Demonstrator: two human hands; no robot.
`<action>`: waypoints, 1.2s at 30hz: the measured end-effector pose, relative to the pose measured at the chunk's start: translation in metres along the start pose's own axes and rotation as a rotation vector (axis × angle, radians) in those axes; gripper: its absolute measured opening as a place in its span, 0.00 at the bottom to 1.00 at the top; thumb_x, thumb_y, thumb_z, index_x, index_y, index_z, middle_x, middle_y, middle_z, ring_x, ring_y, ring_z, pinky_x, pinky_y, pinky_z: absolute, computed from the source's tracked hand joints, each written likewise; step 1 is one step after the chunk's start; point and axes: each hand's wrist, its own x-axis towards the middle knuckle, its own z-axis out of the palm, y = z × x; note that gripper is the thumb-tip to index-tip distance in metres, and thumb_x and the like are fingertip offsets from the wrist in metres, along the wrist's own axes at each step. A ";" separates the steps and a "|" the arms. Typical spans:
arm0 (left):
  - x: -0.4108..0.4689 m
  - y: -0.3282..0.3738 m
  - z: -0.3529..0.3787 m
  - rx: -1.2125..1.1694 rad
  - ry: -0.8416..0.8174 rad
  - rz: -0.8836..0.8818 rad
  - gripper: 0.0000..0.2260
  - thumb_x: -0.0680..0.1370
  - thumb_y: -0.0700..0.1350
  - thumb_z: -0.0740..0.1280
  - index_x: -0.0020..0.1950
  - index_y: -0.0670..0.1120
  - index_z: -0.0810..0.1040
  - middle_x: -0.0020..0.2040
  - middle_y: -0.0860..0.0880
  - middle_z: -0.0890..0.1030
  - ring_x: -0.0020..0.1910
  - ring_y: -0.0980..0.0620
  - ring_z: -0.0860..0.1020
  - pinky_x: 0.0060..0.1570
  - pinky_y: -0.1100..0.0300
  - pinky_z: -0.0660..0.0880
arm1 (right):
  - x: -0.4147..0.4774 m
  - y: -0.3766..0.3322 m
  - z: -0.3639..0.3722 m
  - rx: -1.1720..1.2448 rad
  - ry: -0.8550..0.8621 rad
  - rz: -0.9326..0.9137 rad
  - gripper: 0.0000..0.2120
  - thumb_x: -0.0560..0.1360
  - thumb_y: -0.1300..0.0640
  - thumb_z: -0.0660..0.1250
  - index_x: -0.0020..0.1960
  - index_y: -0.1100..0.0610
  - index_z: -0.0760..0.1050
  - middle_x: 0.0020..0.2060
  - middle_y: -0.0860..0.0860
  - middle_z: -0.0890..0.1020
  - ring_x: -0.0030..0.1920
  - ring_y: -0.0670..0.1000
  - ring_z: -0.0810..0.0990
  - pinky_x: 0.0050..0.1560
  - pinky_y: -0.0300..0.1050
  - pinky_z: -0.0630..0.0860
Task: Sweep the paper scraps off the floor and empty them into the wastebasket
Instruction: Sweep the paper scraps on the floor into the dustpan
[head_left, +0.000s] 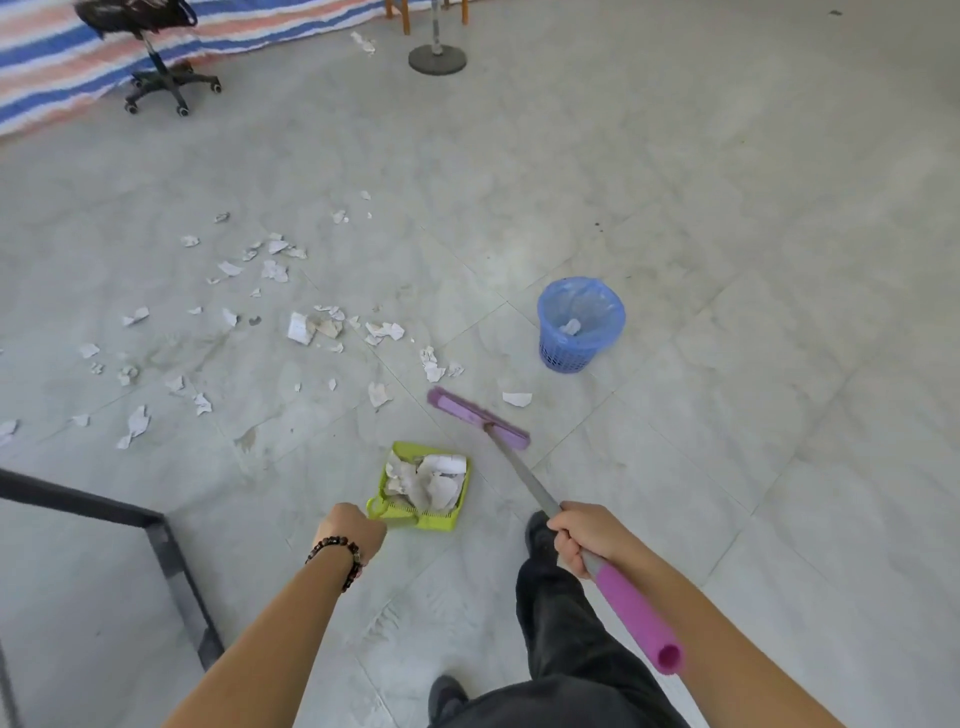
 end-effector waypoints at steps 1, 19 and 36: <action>0.006 0.009 0.001 -0.001 0.002 -0.005 0.07 0.70 0.36 0.60 0.34 0.43 0.64 0.25 0.47 0.66 0.24 0.49 0.64 0.28 0.65 0.63 | 0.010 -0.013 -0.006 -0.011 0.016 -0.037 0.11 0.74 0.68 0.57 0.35 0.56 0.66 0.24 0.51 0.69 0.20 0.45 0.65 0.20 0.34 0.62; 0.077 0.167 0.010 0.233 0.008 -0.088 0.05 0.71 0.39 0.63 0.35 0.44 0.74 0.29 0.48 0.74 0.26 0.47 0.73 0.26 0.64 0.69 | 0.151 -0.212 -0.041 -0.219 -0.036 0.018 0.07 0.67 0.69 0.54 0.35 0.62 0.69 0.20 0.55 0.72 0.24 0.53 0.70 0.34 0.47 0.68; 0.118 0.155 -0.074 0.131 -0.042 -0.081 0.06 0.73 0.38 0.61 0.35 0.42 0.70 0.33 0.47 0.74 0.28 0.50 0.72 0.25 0.64 0.68 | 0.091 -0.288 0.003 0.093 -0.209 0.240 0.12 0.79 0.63 0.59 0.37 0.55 0.65 0.22 0.45 0.68 0.17 0.40 0.68 0.14 0.31 0.65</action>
